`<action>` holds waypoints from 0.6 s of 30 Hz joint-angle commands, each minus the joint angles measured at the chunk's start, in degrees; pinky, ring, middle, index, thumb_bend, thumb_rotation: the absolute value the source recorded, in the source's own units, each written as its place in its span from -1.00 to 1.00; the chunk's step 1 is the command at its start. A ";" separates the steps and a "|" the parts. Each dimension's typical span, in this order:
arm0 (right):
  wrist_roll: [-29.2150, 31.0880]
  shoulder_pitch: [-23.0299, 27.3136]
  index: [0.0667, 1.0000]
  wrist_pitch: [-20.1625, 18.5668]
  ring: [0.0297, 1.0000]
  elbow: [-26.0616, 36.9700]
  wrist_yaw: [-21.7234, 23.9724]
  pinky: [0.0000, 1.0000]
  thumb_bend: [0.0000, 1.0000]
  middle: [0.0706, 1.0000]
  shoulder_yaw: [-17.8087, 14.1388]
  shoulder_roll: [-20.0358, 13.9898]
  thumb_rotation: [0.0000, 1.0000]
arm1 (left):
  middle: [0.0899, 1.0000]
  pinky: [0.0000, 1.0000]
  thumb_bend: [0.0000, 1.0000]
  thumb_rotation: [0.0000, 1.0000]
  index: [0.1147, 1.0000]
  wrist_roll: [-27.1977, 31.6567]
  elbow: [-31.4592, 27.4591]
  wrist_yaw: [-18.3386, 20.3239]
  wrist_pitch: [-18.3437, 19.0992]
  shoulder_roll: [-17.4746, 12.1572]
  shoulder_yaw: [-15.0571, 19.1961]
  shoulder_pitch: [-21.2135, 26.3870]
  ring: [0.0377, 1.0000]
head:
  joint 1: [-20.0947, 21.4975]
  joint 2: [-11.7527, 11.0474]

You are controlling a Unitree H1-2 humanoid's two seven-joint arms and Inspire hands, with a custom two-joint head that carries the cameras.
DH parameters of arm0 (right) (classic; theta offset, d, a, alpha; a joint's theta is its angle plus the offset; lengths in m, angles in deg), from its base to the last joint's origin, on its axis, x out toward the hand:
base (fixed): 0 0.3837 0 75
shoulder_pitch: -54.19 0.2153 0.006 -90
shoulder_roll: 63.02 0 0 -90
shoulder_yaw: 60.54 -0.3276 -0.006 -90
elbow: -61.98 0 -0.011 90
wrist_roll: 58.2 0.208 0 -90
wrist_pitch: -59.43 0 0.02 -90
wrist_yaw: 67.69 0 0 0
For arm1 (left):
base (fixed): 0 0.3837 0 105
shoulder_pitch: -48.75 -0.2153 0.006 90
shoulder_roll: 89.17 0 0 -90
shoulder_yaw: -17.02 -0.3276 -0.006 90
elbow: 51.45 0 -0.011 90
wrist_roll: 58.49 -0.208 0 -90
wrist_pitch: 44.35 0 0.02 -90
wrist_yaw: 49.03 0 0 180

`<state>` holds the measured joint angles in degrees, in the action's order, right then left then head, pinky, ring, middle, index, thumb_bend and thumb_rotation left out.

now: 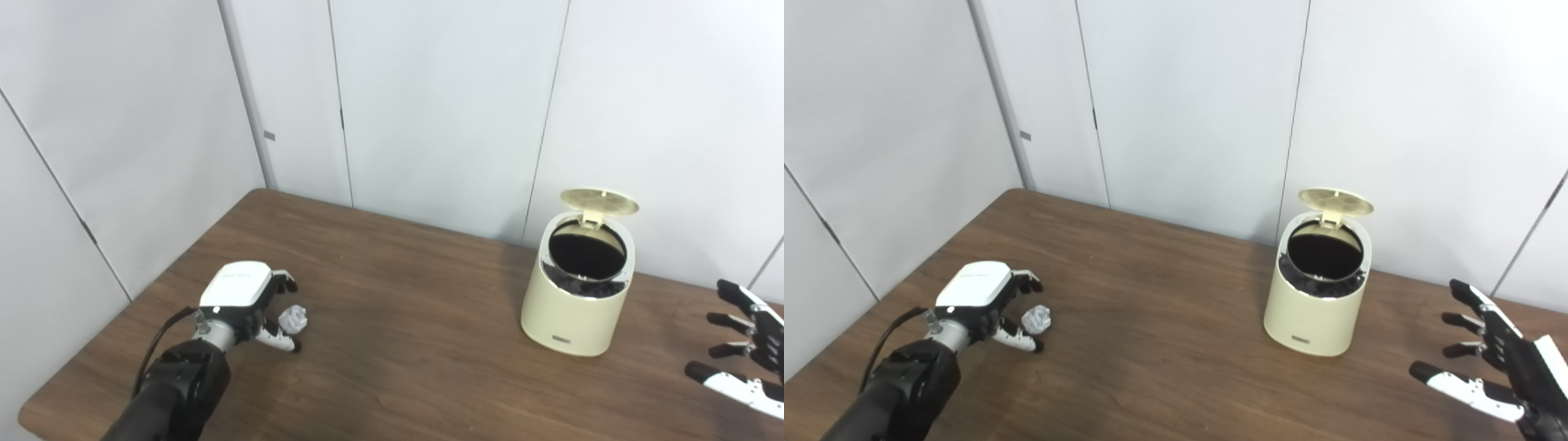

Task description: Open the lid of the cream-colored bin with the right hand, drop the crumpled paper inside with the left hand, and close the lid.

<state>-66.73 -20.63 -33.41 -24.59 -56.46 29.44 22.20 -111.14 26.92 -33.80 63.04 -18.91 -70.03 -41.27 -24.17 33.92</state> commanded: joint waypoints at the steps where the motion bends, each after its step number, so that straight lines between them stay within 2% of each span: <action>1: 0.64 2.21 0.79 1.09 0.64 1.84 0.07 0.17 0.82 0.84 -0.72 -1.36 -0.13 | 0.31 0.04 0.61 -0.90 0.33 0.33 2.09 1.09 -0.21 -0.17 -2.26 -0.40 0.26 | 0.05 0.09; 4: 0.48 2.22 0.79 1.10 0.63 1.85 -0.04 0.15 0.82 0.84 -0.77 -1.44 -0.12 | 0.23 0.00 0.56 -0.91 0.29 0.22 2.92 1.22 -0.48 -0.60 -2.97 -0.31 0.18 | 0.05 0.09; 7: 0.16 2.24 0.79 0.90 0.62 1.90 -0.17 0.15 0.84 0.84 -0.78 -1.54 -0.08 | 0.09 -0.15 0.56 -0.99 0.18 2.11 4.82 -0.36 -1.97 -0.65 -3.13 -0.35 -0.01 | 0.05 0.27; 8: 0.17 2.22 0.80 0.91 0.63 1.87 -0.16 0.15 0.83 0.84 -0.80 -1.58 -0.09 | -0.05 -0.22 0.31 -1.00 0.05 2.41 5.36 -0.59 -1.87 -0.61 -3.32 -0.32 -0.09 | 0.05 0.27; 9: 0.19 2.21 0.80 0.94 0.63 1.84 -0.16 0.16 0.82 0.84 -0.80 -1.61 -0.09 | -0.12 -0.28 0.18 -1.00 -0.02 2.60 5.70 -0.75 -1.71 -0.62 -3.51 -0.29 -0.15 | 0.05 0.27; 11: 0.14 2.18 0.80 0.80 0.63 1.85 -0.20 0.17 0.81 0.84 -0.80 -1.67 -0.11 | -0.20 -0.34 0.07 -1.00 -0.07 2.63 6.24 -1.11 -1.56 -0.72 -3.97 -0.30 -0.22 | 0.05 0.27; 18: -0.03 1.92 0.78 0.24 0.60 2.35 -0.41 0.13 0.83 0.82 -0.81 -1.91 -0.09 | -0.24 -0.43 0.04 -1.00 -0.10 2.52 8.31 -4.18 -1.86 -1.53 -5.59 -0.44 -0.30 | -0.01 0.49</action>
<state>-66.76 -20.65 -33.74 -24.57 -56.46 29.32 21.20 -108.01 32.67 -39.71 62.25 -20.23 -73.12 -40.38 -24.26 34.37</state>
